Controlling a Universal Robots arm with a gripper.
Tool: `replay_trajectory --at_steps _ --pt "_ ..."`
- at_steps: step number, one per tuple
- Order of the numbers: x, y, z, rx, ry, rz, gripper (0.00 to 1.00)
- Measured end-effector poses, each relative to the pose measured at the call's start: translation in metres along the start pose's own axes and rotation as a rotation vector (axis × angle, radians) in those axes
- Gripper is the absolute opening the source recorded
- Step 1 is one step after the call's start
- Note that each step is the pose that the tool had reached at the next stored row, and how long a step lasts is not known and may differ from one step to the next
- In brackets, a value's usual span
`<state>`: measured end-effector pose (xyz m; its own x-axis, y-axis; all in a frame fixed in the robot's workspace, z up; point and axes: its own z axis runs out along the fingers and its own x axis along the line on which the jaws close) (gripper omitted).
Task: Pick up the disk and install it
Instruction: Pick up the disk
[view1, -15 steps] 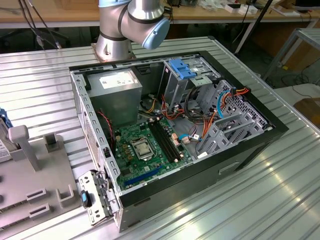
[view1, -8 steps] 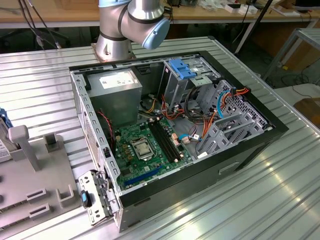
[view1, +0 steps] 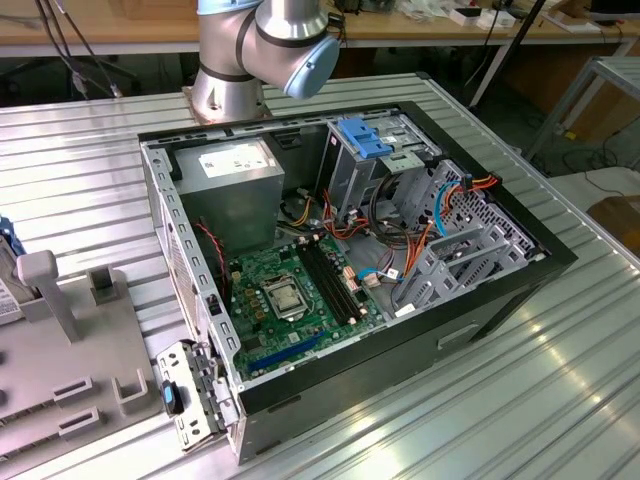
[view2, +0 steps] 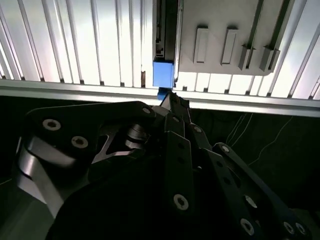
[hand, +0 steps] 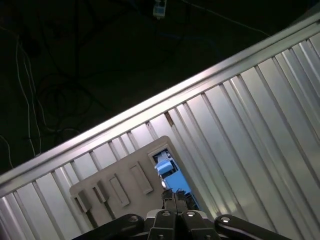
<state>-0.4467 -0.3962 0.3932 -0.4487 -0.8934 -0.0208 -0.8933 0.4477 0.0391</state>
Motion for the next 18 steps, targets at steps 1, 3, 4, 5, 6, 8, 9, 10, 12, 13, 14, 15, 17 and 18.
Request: replay_trajectory --at_steps 1,3,4,5,6,8,9,10,12,13,14,15,17,18 --pt "0.0 0.0001 0.0001 -0.0003 0.0007 -0.018 0.11" --pt "0.0001 0.0002 0.0001 -0.0007 0.0015 -0.037 0.11" --pt "0.0001 0.0002 0.0001 -0.0009 0.0019 -0.048 0.11" --pt "0.0001 0.0003 0.0001 -0.001 0.0024 -0.059 0.11" --pt "0.0002 0.0003 0.0001 -0.0012 0.0029 -0.072 0.11" --pt "0.0002 0.0003 0.0001 -0.0015 0.0041 -0.107 0.11" --pt "0.0002 0.0003 0.0001 -0.0015 0.0044 -0.116 0.11" --pt "0.0001 0.0003 0.0001 -0.0014 0.0047 -0.127 0.11" --pt "0.0001 0.0003 0.0002 -0.002 0.006 -0.164 0.11" --pt "0.0001 0.0003 0.0001 -0.0026 0.0069 -0.186 0.11" --pt "0.0001 0.0003 0.0001 -0.0029 0.0075 -0.201 0.11" --pt "0.0001 0.0003 0.0002 -0.0032 0.0082 -0.22 0.11" --pt "0.0001 0.0003 0.0001 -0.0039 0.0094 -0.251 0.11" --pt "0.0001 0.0003 0.0002 -0.0041 0.0099 -0.264 0.11"
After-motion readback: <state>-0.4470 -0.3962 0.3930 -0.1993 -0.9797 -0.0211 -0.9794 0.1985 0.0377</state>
